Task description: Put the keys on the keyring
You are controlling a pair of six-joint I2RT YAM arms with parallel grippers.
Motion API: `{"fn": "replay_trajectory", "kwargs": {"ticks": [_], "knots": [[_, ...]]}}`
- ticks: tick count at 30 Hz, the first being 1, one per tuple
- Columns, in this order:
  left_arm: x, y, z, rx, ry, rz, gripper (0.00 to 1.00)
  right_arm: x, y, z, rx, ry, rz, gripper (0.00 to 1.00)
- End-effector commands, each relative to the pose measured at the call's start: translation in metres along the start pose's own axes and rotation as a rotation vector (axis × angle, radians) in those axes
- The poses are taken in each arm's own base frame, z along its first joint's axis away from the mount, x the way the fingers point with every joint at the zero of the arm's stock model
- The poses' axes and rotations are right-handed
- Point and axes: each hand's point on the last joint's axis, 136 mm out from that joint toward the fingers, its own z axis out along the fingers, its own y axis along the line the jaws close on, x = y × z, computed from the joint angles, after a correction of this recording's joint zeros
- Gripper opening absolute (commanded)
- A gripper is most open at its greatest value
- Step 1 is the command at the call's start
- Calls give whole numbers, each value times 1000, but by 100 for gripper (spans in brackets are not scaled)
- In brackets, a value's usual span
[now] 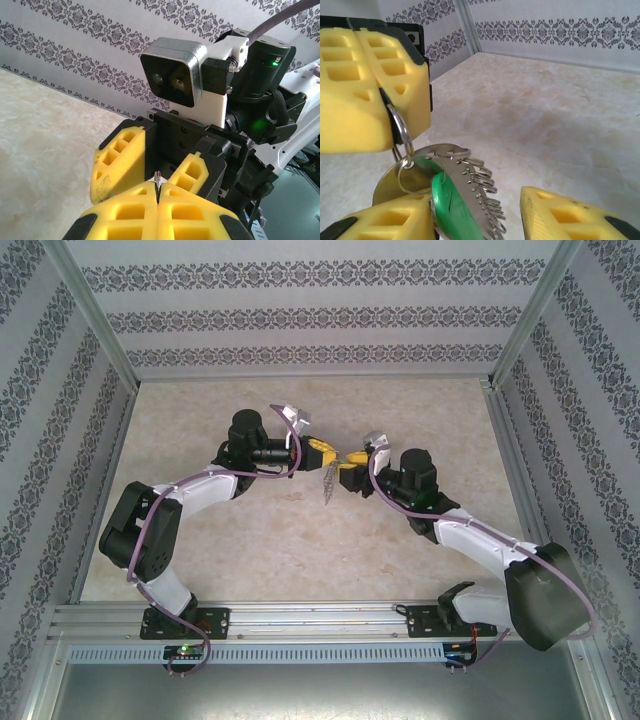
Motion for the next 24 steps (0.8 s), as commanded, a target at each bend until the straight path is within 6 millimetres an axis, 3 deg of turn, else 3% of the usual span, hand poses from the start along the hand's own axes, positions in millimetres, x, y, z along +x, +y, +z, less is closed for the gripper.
{"fn": "replay_trajectory", "kwargs": {"ticks": [1,7,17,20,24], "knots": [[-16,-16,1,43,-12,44,0,-14,8,5,-35,-28,-38,40],[-18,-16,1,49,-15,47,0,-5,7,2,-34,-3,-44,38],[-23,-16,2,48,-21,54,0,-4,4,-10,-14,-2,-47,7],[-24,-15,2,42,-25,57,0,-5,4,-14,-3,0,-55,1],[-24,-15,2,38,-22,61,0,-9,2,-18,27,14,-71,0]]}}
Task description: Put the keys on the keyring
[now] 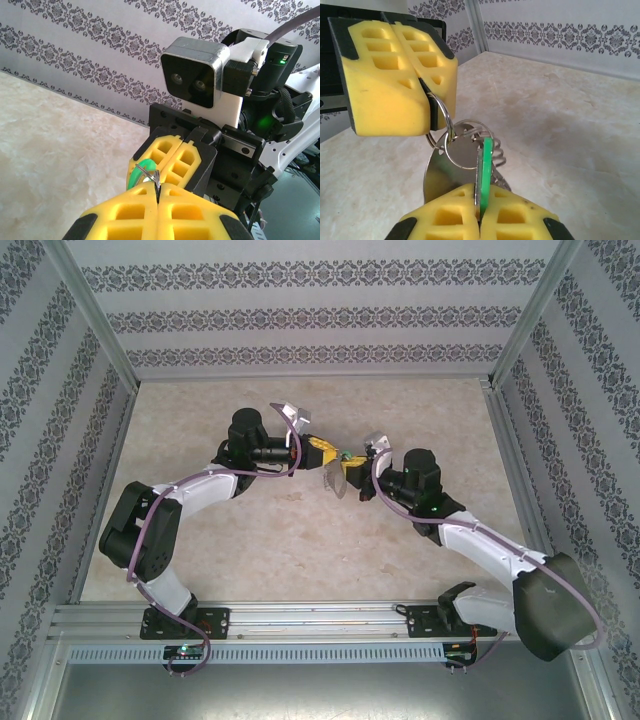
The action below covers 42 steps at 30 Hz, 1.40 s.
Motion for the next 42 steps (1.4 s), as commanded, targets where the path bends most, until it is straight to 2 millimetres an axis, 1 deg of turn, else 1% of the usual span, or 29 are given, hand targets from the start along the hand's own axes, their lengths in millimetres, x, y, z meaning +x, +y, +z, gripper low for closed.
{"fn": "replay_trajectory", "kwargs": {"ticks": [1,9,16,22,27,31,37,42], "knots": [[-19,-14,1,32,-12,59,0,-6,-6,-6,48,13,-29,0],[-12,-11,-2,-31,30,84,0,-10,-7,-7,79,95,-62,0],[-11,-13,-3,-37,35,92,0,-11,2,1,71,170,-101,0],[-6,-11,-2,-44,47,88,0,-13,8,10,56,192,-116,0],[-5,-12,-2,-47,51,91,0,-11,6,14,60,210,-119,0],[-4,-11,-3,-53,56,94,0,-11,1,12,95,209,-126,0],[-2,-11,-2,-55,60,94,0,-19,-5,3,127,190,-130,0],[-2,-11,-3,-56,58,97,0,-21,-8,-1,138,183,-123,0]]}}
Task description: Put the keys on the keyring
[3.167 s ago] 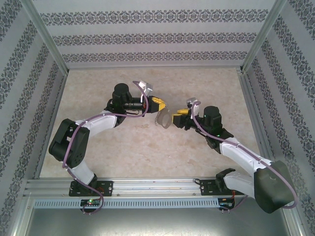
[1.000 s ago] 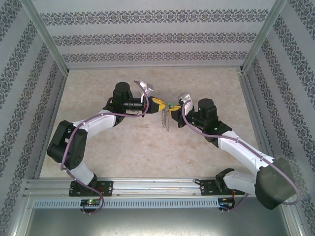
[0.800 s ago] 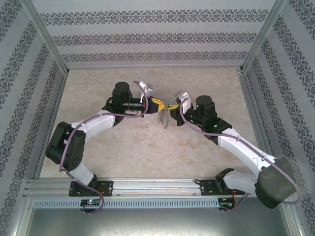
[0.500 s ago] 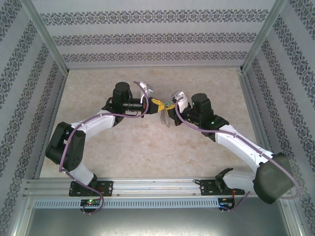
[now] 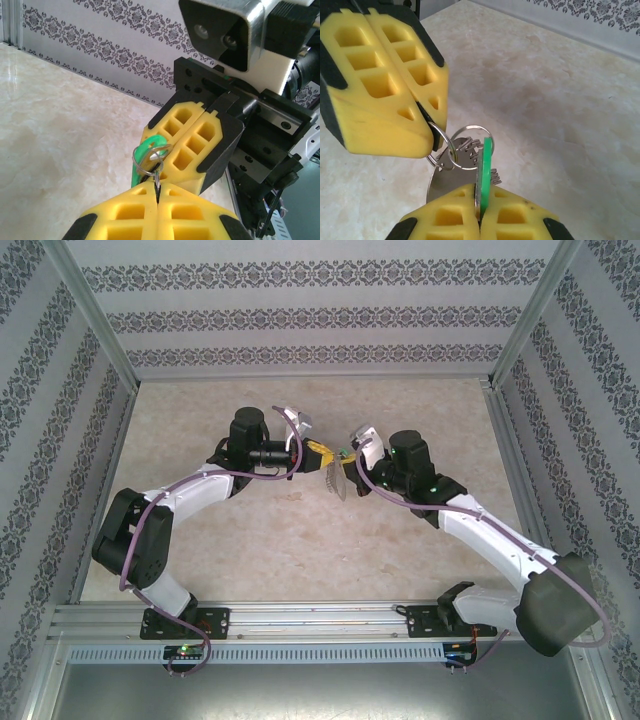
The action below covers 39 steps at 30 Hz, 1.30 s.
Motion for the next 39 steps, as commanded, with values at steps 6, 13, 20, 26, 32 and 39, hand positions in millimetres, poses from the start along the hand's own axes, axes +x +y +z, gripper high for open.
{"fn": "replay_trajectory", "kwargs": {"ticks": [6,13,20,26,32,39], "knots": [[-16,-18,-1,35,-18,73,0,-23,-4,-13,25,-74,-11,0],[-17,-19,0,39,-21,70,0,-27,4,-9,-13,-70,-20,0],[-17,-18,1,42,-20,69,0,-28,11,-2,-38,-61,-33,0],[-17,-18,1,42,-21,68,0,-26,16,8,-55,-34,-43,0],[-16,-17,1,43,-20,67,0,-20,18,15,-64,-11,-45,0],[-16,-17,2,43,-21,68,0,-22,18,13,-57,-15,-49,0]]}}
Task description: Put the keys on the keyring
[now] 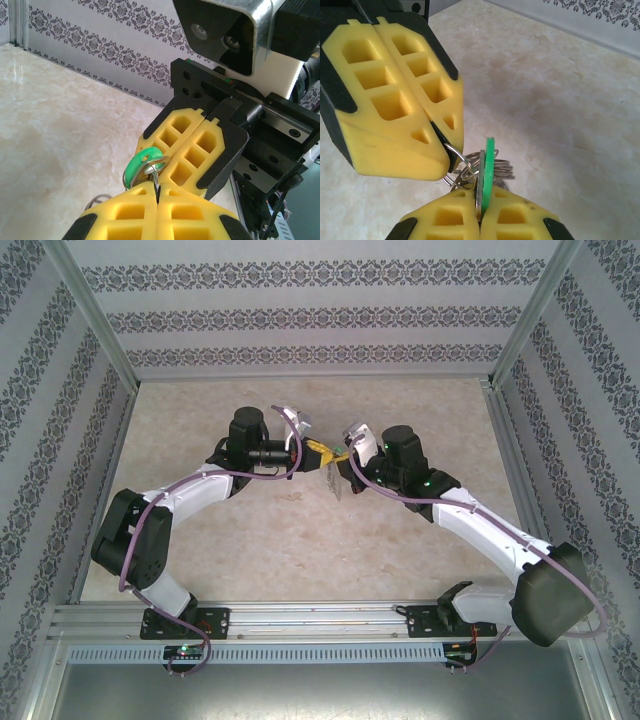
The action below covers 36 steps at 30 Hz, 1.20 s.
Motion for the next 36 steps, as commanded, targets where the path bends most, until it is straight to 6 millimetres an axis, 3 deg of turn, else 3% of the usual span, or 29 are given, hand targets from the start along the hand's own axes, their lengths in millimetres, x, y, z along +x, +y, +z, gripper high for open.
{"fn": "replay_trajectory", "kwargs": {"ticks": [1,17,30,32,34,36], "knots": [[-15,-19,2,57,-18,66,0,-18,8,0,-19,-37,-44,0],[-13,-19,1,52,-13,68,0,-20,-9,-24,53,-61,-36,0],[-16,-18,1,40,-20,71,0,-20,-17,-30,70,-75,-16,0],[-16,-16,0,27,-28,76,8,-22,-18,-30,73,-75,-13,0],[-17,-15,0,17,-35,78,28,-24,-20,-29,82,-75,-10,0],[-19,-16,-1,9,-45,85,41,-28,-22,-29,87,-79,-8,0]]}}
